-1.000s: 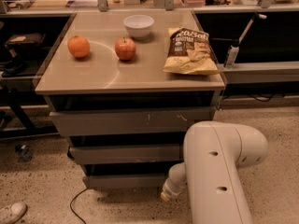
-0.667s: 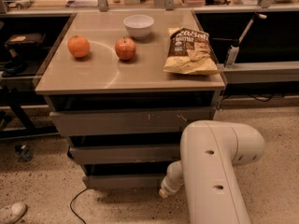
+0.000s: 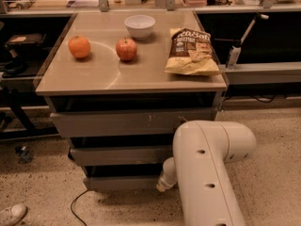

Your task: Close bottom drawer

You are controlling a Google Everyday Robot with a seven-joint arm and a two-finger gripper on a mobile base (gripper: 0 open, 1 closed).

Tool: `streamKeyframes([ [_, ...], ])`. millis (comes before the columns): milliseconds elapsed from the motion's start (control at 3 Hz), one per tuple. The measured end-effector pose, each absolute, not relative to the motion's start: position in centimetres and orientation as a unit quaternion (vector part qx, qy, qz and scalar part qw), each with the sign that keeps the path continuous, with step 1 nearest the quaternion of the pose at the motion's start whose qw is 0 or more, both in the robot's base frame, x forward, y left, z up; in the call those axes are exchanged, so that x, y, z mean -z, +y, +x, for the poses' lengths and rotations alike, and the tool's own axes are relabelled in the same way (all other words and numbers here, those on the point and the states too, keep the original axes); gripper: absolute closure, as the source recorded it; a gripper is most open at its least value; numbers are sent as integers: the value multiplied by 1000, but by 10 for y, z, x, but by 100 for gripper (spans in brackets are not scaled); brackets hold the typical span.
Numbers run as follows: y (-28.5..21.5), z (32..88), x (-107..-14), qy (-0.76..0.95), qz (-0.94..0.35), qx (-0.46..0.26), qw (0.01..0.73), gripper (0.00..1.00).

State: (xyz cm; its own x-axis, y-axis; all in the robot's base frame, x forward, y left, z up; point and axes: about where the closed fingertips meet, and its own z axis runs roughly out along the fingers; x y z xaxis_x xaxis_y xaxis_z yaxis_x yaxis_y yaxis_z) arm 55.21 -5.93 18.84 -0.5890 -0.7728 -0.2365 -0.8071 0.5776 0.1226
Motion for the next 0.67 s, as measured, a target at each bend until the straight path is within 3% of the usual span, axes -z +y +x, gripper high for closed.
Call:
streamKeyframes([
  [333,-59,552,-188,885,-446,-109,79,81],
  [667,-59,552,-188,885,-446,-109,79,50],
])
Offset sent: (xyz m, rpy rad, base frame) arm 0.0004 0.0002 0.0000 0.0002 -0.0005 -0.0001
